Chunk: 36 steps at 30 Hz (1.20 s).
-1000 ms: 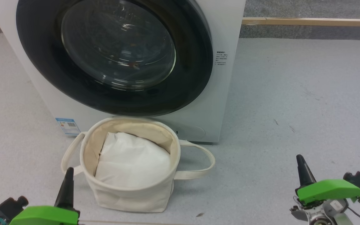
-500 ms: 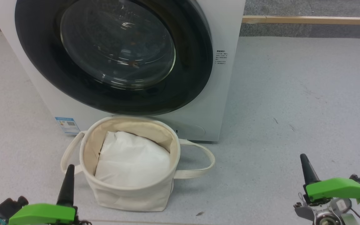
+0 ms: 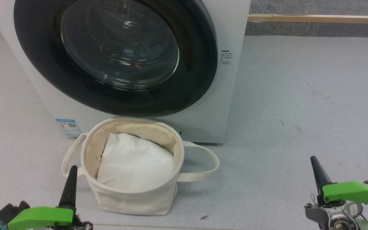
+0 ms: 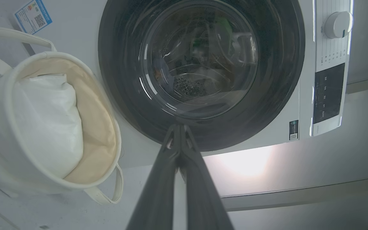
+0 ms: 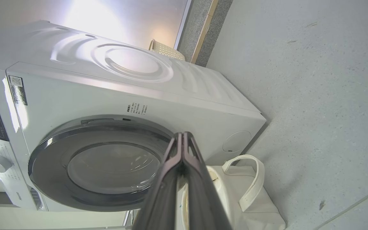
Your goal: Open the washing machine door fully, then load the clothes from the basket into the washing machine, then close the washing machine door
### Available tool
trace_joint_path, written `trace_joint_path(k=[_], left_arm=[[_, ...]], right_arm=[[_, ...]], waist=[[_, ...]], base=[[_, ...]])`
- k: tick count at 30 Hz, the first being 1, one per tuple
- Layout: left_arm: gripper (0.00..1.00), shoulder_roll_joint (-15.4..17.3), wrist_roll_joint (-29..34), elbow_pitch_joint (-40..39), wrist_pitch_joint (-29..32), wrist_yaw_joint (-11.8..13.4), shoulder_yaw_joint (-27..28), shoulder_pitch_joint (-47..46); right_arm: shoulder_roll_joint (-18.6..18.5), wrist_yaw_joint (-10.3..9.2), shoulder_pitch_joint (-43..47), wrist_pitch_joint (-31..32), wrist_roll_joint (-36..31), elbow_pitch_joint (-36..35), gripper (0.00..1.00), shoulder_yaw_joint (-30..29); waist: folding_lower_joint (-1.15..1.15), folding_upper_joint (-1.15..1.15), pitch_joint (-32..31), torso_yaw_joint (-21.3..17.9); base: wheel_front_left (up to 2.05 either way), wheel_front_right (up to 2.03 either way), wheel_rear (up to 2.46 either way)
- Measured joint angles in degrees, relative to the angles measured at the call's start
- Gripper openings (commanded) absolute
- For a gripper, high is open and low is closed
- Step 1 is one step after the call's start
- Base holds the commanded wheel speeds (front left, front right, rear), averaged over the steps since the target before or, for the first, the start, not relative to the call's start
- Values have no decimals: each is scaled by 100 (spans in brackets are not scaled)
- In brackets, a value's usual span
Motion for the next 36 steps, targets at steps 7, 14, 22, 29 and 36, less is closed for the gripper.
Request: trace_joint_path(k=[7, 14, 22, 29, 36], left_arm=[[0, -74, -326, -100, 103, 31, 80, 5], [0, -138, -610, -164, 193, 32, 134, 5], [0, -234, -978, -268, 336, 38, 208, 7], [0, -302, -1314, -347, 435, 41, 292, 7], [0, -348, -1504, -376, 485, 82, 321, 8]], right_arm=[[35, 0, 2, 104, 366, -26, 0, -130], [74, 0, 8, 188, 681, -64, 0, -227], [90, -1, 10, 293, 1107, -115, 0, -375], [111, -1, 13, 408, 1488, -156, 0, -501], [122, -1, 17, 461, 1692, -186, 0, -557]], waist=[[0, 0, 16, -3], [0, 0, 29, -5], [0, 0, 47, -8], [0, 0, 63, -11], [0, 0, 70, -12]], base=[[0, 0, 0], [0, 0, 0], [0, 0, 0], [0, 0, 0], [0, 0, 0]])
